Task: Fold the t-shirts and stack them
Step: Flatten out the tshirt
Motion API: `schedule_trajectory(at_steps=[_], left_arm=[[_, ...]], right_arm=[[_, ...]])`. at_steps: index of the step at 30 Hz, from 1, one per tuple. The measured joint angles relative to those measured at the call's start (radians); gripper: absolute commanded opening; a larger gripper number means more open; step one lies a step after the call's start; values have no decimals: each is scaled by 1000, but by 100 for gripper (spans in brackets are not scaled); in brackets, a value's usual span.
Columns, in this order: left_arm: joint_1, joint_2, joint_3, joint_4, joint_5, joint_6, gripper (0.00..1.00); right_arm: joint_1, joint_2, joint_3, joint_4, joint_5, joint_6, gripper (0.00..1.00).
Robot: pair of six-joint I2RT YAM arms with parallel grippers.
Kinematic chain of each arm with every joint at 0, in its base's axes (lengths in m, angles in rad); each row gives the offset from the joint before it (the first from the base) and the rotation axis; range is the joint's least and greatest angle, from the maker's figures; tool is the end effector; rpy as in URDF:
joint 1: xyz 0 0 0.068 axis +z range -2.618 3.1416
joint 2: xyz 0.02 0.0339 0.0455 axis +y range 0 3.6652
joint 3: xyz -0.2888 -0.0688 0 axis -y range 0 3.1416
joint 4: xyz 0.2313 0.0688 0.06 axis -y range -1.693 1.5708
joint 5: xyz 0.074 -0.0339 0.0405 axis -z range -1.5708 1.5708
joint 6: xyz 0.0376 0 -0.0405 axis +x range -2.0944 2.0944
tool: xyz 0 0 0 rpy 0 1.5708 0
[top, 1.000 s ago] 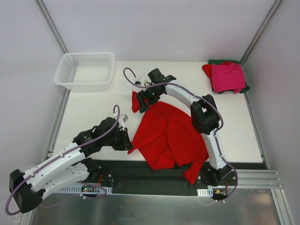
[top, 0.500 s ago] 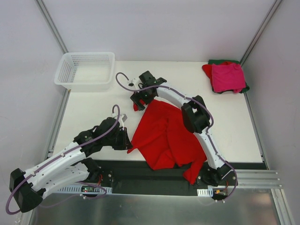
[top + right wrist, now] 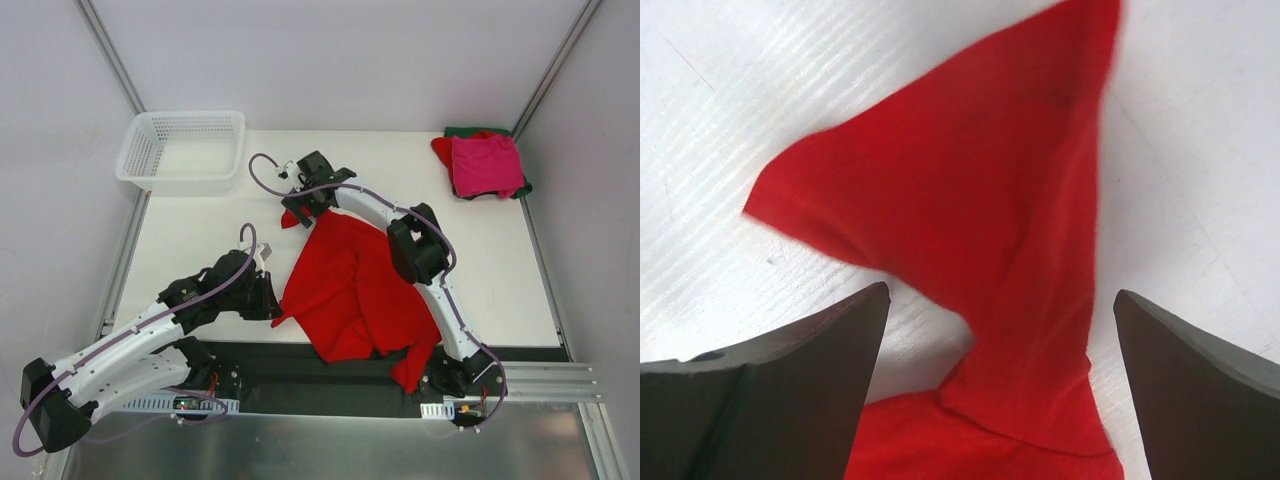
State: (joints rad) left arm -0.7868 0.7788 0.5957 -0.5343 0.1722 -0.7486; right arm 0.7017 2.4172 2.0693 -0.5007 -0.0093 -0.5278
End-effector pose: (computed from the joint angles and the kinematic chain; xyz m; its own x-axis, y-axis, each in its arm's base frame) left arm 0.0918 -0.1012 0.2602 -0.8770 -0.0702 -0.4754 0.2620 0.7595 -0.5954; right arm 0.4183 0.3540 0.1987 -0.1676 -0.8011 -0.5746 -0.8503 0.4124 -0.3269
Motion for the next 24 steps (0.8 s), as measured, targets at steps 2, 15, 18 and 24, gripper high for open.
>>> schedule_trajectory(at_steps=[2,15,18,24], left_arm=[[0,0,0,0,0,0,5],[0,0,0,0,0,0,5],[0,0,0,0,0,0,5],[0,4,0,0,-1,0,5]], right_arm=[[0,-3,-1,3,6,0,96],[-33,-4,31,-2,-47,28,61],[-53,-3,31,-7,-78,41,63],[-81,-3,31,-24,-144,57,64]])
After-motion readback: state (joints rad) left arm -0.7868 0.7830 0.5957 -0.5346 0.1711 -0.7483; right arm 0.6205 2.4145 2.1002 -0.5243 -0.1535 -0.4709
